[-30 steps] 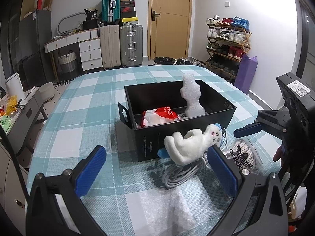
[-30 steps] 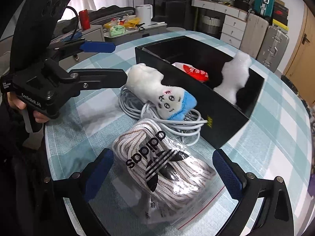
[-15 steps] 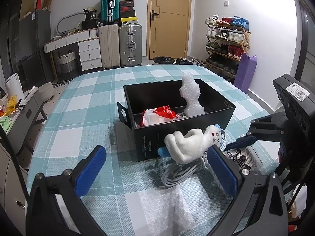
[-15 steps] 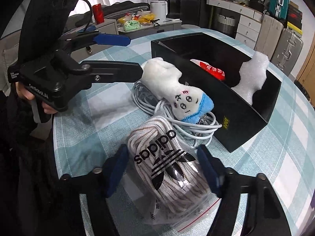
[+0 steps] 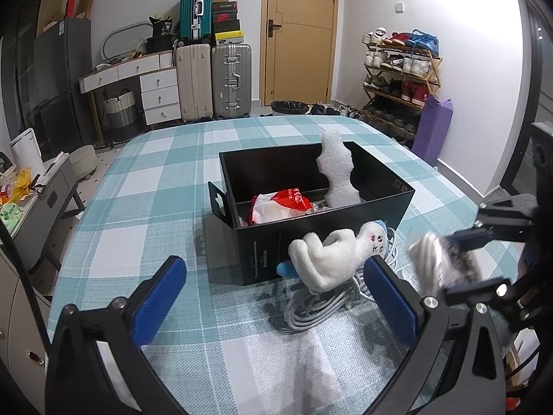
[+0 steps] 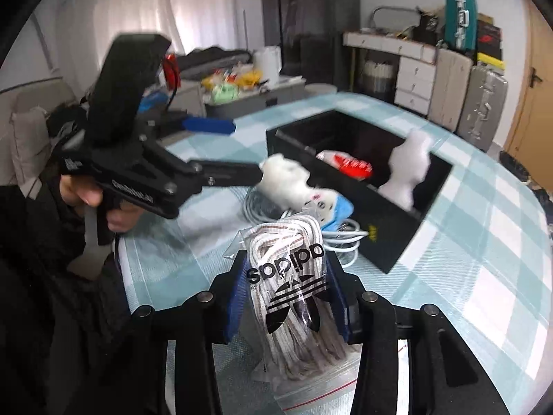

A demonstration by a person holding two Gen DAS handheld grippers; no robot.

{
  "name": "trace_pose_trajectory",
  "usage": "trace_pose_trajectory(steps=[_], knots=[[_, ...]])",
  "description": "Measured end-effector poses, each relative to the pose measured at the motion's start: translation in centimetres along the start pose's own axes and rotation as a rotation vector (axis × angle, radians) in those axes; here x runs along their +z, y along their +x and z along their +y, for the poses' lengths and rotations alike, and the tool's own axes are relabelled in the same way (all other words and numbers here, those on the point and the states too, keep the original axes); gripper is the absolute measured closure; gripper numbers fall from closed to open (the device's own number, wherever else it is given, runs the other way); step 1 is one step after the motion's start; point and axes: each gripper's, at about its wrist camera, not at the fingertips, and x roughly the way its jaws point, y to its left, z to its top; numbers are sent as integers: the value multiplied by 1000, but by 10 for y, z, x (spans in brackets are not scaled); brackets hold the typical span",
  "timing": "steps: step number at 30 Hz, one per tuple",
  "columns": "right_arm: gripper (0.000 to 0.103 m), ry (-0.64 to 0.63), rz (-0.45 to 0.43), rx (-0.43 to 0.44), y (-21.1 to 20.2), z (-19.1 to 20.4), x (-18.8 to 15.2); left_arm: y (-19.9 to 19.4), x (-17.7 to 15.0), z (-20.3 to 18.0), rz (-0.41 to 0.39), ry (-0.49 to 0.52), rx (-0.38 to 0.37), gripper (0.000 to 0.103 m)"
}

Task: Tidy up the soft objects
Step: 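Grasp the bagged adidas cord with the right gripper while the left grasps the white doll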

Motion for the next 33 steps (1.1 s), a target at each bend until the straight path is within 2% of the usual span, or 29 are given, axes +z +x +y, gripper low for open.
trace_pose_trajectory(steps=[6,12,25,31,33], knots=[[60,66,-99,-55,-24,-8,-3,2,0,-1,3,-1,3,0],[60,134,-158,-103,-36,-22,-2,5,0,-3,4,1,24,0],[60,179,-166,-153,-40,-28,0,24,-2,-24,51,56,14,2],[60,182,-159,-154,-37,-26,2,31,-1,-29,87,72,-11,15],[60,182,-156,-153,-36,-26,2,32,-2,-30,97,72,-25,23]])
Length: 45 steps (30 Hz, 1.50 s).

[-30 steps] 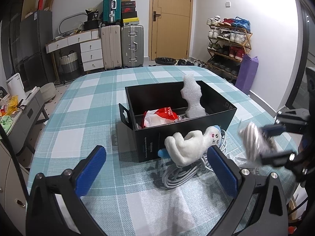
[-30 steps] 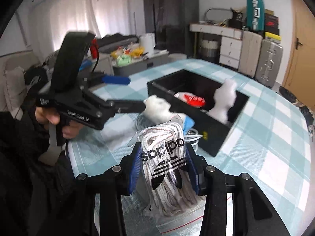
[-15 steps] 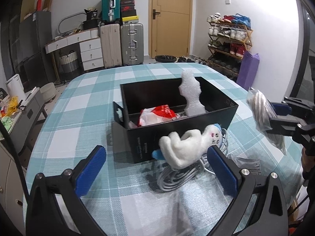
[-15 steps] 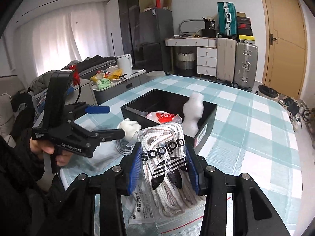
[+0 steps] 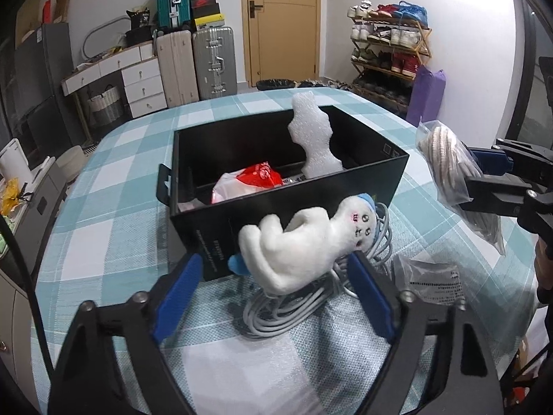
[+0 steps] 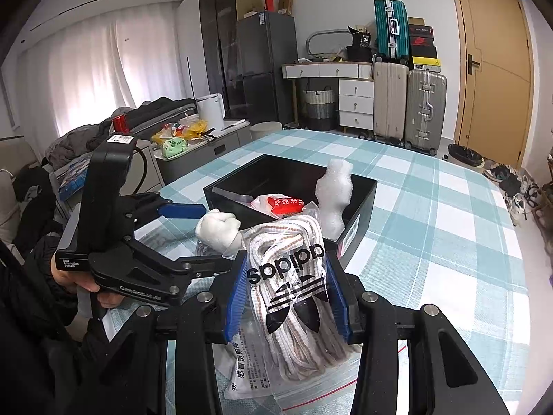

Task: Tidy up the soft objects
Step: 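Grasp the bagged adidas cord with the right gripper while the left grasps the white doll, then lift and carry the adidas bag and doll over the black box with both grippers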

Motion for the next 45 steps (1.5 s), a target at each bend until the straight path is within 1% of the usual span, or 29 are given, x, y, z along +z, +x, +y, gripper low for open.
trace_pose_trajectory(steps=[1,3,4,6,7,10,12,17,21,23,31,45], knots=[[60,0,0,0,1,0,0,1,0,0,5,1,-9,25],[60,1,2,1,2,0,1,1,1,0,5,-1,-33,35],[60,2,3,1,3,0,1,1,0,0,4,-2,-44,38],[60,2,3,0,3,0,0,0,0,-1,3,-3,-65,52],[60,1,4,1,4,0,0,-1,0,-2,1,-1,-75,56],[60,0,3,1,3,-1,0,-4,0,-7,-6,20,-78,64],[60,-1,2,0,5,-1,0,-4,-1,-10,-10,32,-83,73],[60,0,1,1,6,-1,-1,-4,-1,-13,-8,45,-97,81],[60,0,2,0,6,-1,-1,-5,-2,-14,-7,45,-103,82],[60,-1,0,0,6,-1,-1,-5,-2,-14,-6,43,-110,85],[60,3,2,-4,6,-2,-2,-6,-3,-14,-6,42,-112,85],[60,11,-25,-13,2,-5,-7,-8,-3,-13,-2,47,-116,85]])
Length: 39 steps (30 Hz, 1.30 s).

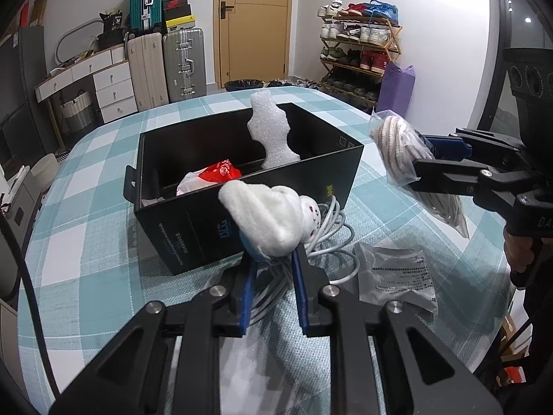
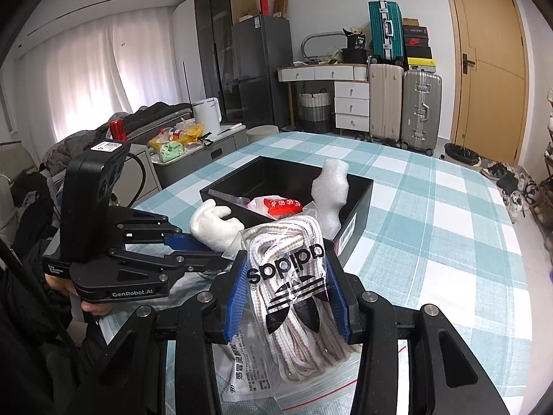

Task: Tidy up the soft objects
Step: 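Lift and carry the adidas bag and doll over the black box with both grippers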

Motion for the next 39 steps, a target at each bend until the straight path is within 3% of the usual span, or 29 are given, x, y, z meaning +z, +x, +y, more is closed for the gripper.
trace_pose_trajectory(steps=[4,6,8,9,22,25,27,39], knots=[[60,9,1,-7,-1,-3,-1,0,-1,1,11,-1,3,80],[60,15,3,-10,0,-5,-2,1,0,3,18,-6,-1,64],[60,19,6,-13,1,-7,-2,0,0,4,10,-17,-9,53],[60,21,6,-14,0,-7,-3,-1,0,6,8,-25,-6,52],[60,25,12,-11,2,-9,-4,-7,5,21,-18,-115,-102,52],[60,22,13,-8,5,-8,-5,-6,6,19,-24,-118,-107,62],[60,23,14,-4,6,-8,-6,-7,5,18,-21,-125,-145,80],[60,12,2,1,4,-3,-3,-31,10,11,-90,-86,-140,83]])
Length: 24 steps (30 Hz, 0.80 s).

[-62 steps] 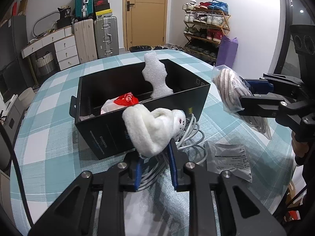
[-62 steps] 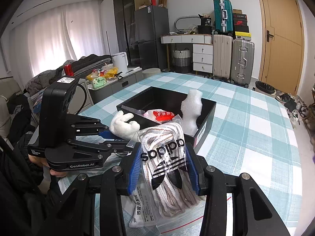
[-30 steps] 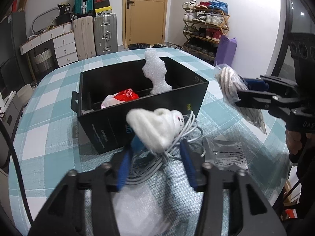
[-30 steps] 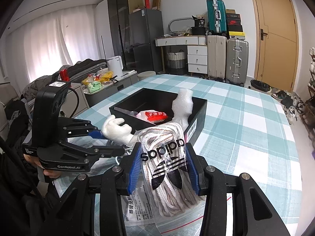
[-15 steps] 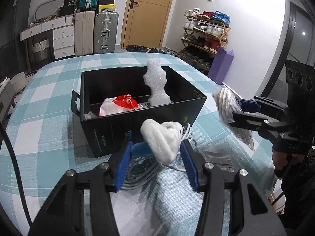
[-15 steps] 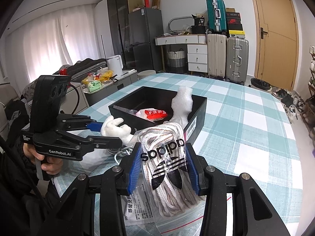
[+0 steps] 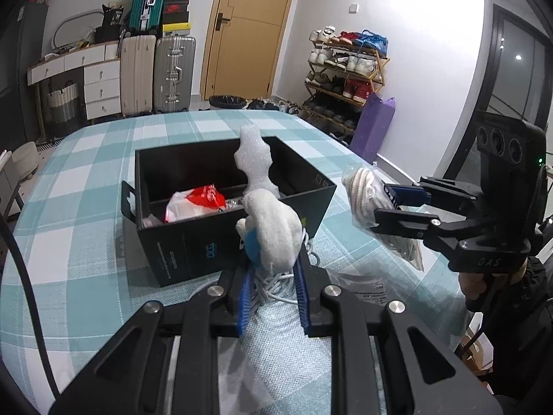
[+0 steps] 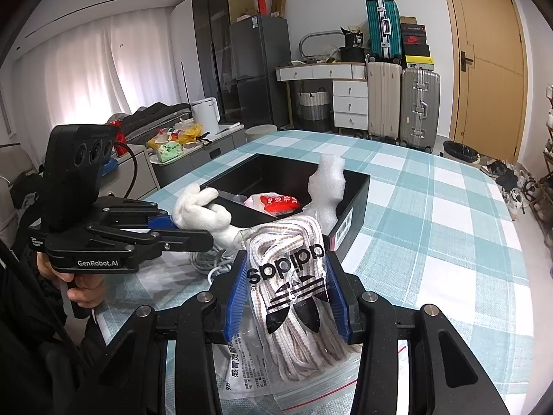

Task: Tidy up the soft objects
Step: 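Lift and carry the adidas bag and doll over the black box with both grippers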

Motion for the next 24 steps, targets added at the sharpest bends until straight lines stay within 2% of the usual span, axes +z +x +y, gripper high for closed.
trace_pose_trajectory(steps=[14,24], knots=[[60,-13,-61,9,-9,12,12,-38,17,-1,-105,4,21,83],[60,-13,-121,-26,-11,16,34,-44,30,14,-156,-14,96,83]])
